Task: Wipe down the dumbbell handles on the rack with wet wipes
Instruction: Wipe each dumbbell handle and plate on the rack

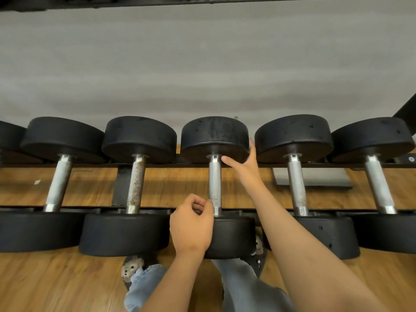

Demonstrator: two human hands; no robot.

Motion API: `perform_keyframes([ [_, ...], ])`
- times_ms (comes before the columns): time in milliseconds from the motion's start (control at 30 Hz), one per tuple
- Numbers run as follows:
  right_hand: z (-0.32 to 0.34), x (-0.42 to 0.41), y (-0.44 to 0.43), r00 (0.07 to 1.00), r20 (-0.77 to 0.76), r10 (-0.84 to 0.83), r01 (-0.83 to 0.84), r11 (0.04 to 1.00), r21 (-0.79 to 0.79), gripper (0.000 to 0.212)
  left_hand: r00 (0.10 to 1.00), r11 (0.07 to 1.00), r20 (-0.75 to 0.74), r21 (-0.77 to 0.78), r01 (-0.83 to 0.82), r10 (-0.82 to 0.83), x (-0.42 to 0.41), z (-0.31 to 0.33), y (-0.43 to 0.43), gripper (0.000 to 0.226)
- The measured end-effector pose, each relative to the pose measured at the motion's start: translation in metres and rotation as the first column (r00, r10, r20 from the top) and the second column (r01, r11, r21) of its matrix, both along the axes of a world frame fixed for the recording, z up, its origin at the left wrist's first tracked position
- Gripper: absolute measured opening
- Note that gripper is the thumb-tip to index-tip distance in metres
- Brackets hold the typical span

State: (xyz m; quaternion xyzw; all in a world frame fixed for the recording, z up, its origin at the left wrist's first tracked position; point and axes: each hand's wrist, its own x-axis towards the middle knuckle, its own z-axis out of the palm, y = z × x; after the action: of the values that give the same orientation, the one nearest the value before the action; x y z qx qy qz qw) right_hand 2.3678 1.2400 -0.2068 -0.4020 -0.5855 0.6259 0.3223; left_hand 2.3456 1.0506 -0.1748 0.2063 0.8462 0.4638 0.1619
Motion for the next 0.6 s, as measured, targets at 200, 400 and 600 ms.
perform_keyframes([
  [200, -0.002, -0.002, 0.002, 0.997, -0.061, -0.041, 0.033, 0.991, -0.127, 0.09, 1.0, 1.0, -0.002, 0.001, 0.009, -0.009, 0.0, -0.001, -0.001, 0.016],
  [400, 0.018, 0.007, -0.018, 0.999, 0.012, -0.03, 0.029, 0.996, 0.089, 0.1, 1.0, 1.0, -0.017, -0.011, 0.023, -0.023, 0.001, 0.001, -0.002, 0.016],
  [600, 0.034, 0.01, -0.043, 0.922, 0.381, -0.061, -0.281, 0.572, 0.77, 0.098, 0.999, 1.0, -0.028, -0.009, 0.025, -0.025, 0.002, 0.003, -0.004, 0.018],
])
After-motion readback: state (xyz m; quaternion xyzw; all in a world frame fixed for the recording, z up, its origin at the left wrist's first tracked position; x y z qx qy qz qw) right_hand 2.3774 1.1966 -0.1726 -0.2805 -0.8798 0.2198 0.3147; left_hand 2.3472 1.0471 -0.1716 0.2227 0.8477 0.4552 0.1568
